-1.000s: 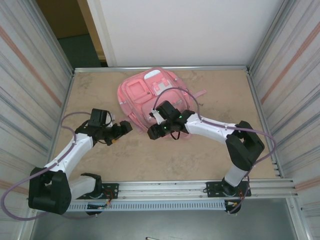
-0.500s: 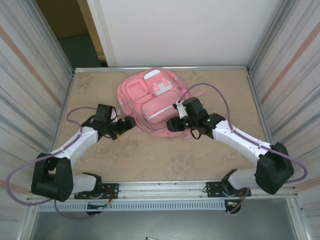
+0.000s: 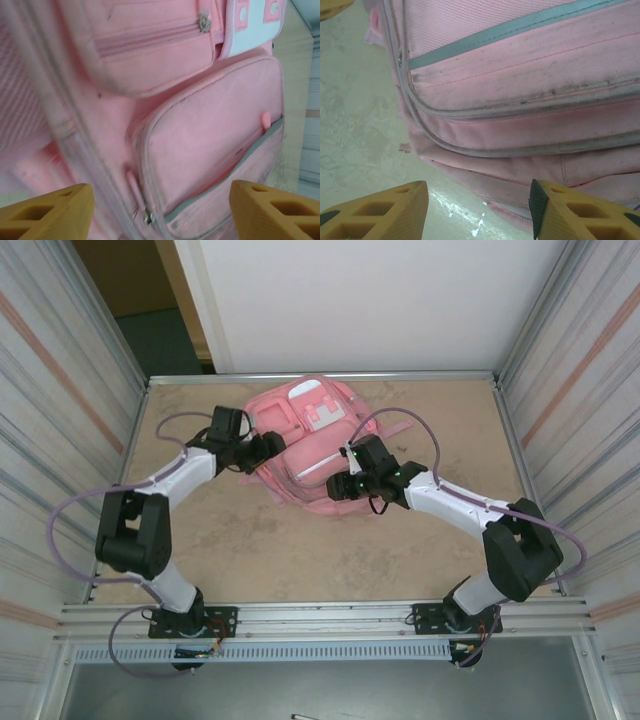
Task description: Pack the student bag
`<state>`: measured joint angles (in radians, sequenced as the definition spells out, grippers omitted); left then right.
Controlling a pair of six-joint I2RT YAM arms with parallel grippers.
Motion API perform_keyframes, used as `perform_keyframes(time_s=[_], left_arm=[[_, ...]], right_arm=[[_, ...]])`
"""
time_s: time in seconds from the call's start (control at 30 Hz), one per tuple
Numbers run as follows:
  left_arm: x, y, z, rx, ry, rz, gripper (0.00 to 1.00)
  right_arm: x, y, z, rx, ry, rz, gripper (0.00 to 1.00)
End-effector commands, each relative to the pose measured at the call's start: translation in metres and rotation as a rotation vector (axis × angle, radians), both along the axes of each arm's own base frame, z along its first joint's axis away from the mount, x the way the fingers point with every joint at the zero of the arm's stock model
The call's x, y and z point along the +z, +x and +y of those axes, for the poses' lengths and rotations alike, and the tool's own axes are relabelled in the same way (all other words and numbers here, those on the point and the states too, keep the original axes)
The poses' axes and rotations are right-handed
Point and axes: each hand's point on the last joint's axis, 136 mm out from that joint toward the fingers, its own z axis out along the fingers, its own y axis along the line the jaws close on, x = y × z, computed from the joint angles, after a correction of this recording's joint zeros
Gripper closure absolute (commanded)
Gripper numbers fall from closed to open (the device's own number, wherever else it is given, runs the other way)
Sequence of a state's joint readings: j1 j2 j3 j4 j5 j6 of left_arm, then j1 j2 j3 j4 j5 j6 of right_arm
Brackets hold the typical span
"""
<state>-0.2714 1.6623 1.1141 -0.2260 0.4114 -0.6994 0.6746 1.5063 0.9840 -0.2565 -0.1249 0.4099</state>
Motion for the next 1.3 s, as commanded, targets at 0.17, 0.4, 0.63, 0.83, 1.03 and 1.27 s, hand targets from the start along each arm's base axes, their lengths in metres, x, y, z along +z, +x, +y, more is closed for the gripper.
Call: perform_keyframes(time_s=[0.17,0.4,0.63,0.83,1.03,1.27], left_arm=[[-0.024,0.011,-0.034,-0.101,0.018,0.050,0.41],[-0.043,0.022,-0.057,-0.160,-0.028,0.096,0.85],[-0.010,0.004,-0.061,-0.110,-0.088,0.101,0.94],[0.009,-0.021,-0.085,-0.063,-0.168,0.125,0.98],[0.007,-0.029,-0.079,0.041,-0.148,0.111,1.00],[0.007,-0.020,-0.084,0.073,-0.189,0.112,1.00]], right_arm=[[-0.012,0.001,0.008,-0.022,0.043,0.024,0.44],[-0.029,0.008,0.013,-0.018,0.034,0.044,0.44],[-0.055,0.045,-0.016,-0.078,-0.031,0.048,0.45],[-0.061,0.098,-0.041,-0.147,-0.021,0.014,0.46],[-0.045,0.124,-0.034,-0.158,0.050,-0.012,0.48],[-0.015,0.086,-0.045,-0.179,0.034,-0.041,0.47]])
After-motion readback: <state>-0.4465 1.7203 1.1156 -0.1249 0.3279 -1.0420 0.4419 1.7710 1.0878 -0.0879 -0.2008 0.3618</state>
